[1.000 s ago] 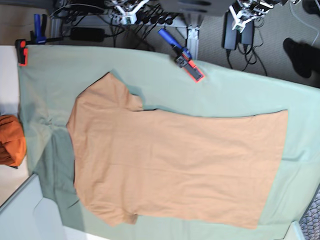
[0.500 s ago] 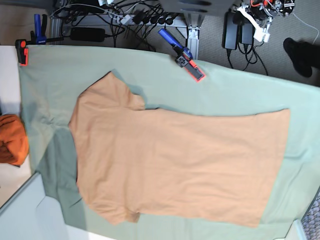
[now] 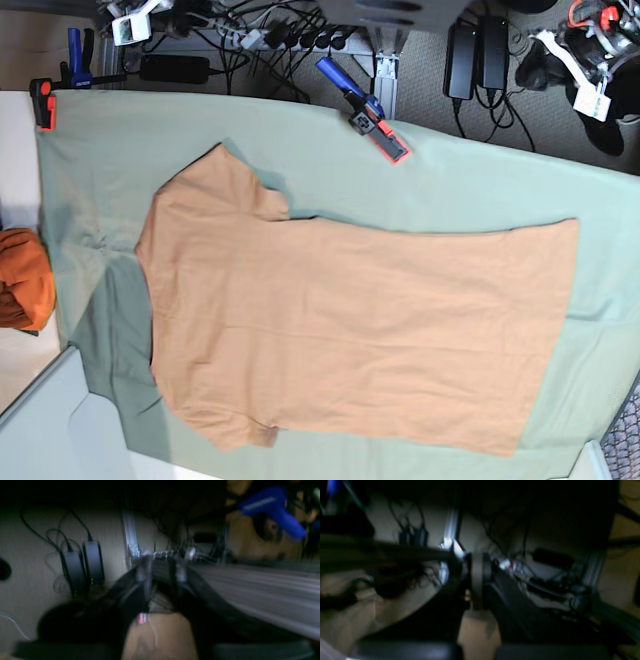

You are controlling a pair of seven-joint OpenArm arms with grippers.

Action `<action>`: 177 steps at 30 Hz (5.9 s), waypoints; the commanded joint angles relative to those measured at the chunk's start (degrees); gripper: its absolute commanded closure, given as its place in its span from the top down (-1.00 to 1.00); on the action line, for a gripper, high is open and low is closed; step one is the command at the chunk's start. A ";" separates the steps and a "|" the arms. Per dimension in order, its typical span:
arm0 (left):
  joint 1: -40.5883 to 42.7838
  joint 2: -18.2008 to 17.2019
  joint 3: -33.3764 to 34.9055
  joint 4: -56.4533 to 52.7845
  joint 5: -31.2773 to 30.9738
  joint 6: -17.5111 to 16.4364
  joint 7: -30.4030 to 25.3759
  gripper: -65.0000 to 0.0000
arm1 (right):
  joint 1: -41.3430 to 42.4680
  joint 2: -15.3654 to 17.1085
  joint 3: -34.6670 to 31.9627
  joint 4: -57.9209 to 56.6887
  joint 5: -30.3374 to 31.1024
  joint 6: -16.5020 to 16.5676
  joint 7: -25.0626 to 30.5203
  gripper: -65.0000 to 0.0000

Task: Fold the T-shirt properly
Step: 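Move both grippers from rest toward the T-shirt's shoulder and hem corners, then grasp the shirt's shoulder with the right gripper and hem corner with the left, then lift the shirt side and fold it lengthwise over the shirt's middle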

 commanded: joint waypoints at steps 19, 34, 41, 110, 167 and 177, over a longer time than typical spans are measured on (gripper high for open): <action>3.76 -6.43 -4.35 8.98 -1.88 -0.80 -0.59 -0.18 | 25.05 -7.69 6.69 4.28 15.37 -13.22 -9.94 0.37; 3.74 -10.69 -5.01 8.98 -3.06 -0.80 -0.61 -0.18 | 35.26 -18.75 0.61 -7.30 15.45 -12.26 -13.09 0.37; 3.26 -12.44 -5.18 9.01 -5.79 -0.80 -0.55 -0.18 | 35.10 -20.68 -2.93 -7.30 16.48 -8.70 -13.81 0.37; -32.89 -14.36 9.68 -19.30 -8.37 -0.80 1.57 -1.00 | 34.95 -20.74 -6.47 -7.02 7.21 -8.39 -15.08 -1.00; -42.27 -21.59 12.22 -17.22 -5.25 -0.80 -0.66 -1.00 | 48.76 -11.47 -1.64 -0.04 4.11 -4.46 -21.77 -1.00; -48.94 -21.57 14.32 -23.93 -3.58 -0.80 -2.49 -1.00 | 58.01 -8.68 -3.85 -9.68 3.58 -2.97 -21.00 -1.00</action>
